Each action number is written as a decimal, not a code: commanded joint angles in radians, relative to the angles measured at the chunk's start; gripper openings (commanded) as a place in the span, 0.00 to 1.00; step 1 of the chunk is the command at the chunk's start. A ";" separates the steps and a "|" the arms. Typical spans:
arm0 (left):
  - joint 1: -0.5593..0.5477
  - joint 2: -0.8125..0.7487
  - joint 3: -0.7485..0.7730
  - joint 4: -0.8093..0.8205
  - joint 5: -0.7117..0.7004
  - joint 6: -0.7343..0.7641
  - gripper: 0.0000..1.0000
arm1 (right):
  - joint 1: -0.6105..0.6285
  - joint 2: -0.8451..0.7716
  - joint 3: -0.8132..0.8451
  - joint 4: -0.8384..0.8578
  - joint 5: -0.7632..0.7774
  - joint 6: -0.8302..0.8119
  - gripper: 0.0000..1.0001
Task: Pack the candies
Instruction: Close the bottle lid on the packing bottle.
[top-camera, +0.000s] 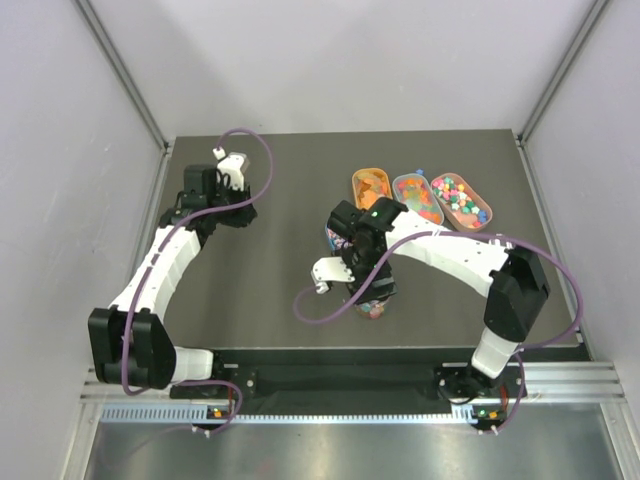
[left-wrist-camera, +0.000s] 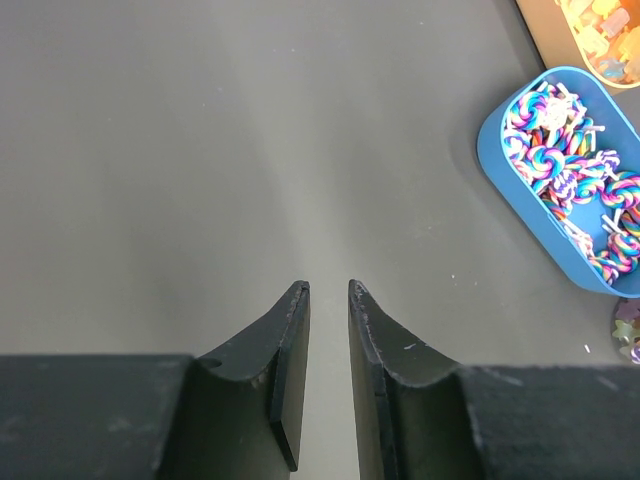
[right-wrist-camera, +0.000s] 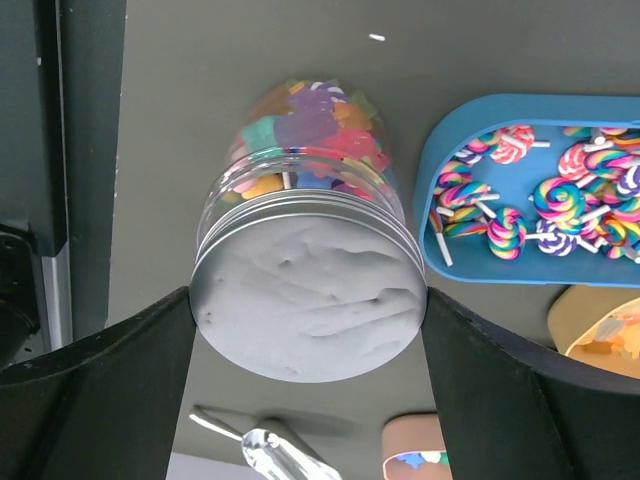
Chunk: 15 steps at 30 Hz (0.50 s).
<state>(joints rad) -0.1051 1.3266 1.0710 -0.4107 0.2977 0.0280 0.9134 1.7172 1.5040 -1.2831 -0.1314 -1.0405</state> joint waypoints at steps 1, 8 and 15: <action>0.005 -0.029 -0.008 0.055 0.015 -0.017 0.27 | 0.016 -0.039 -0.013 -0.022 -0.013 -0.016 0.70; 0.005 -0.015 -0.002 0.056 0.021 -0.025 0.28 | 0.021 -0.038 -0.033 0.004 -0.022 -0.007 0.70; 0.005 -0.015 -0.003 0.050 0.024 -0.023 0.27 | 0.028 -0.038 -0.054 0.047 -0.020 0.010 0.70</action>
<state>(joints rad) -0.1051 1.3266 1.0702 -0.4046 0.3027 0.0063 0.9211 1.7107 1.4578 -1.2644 -0.1329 -1.0393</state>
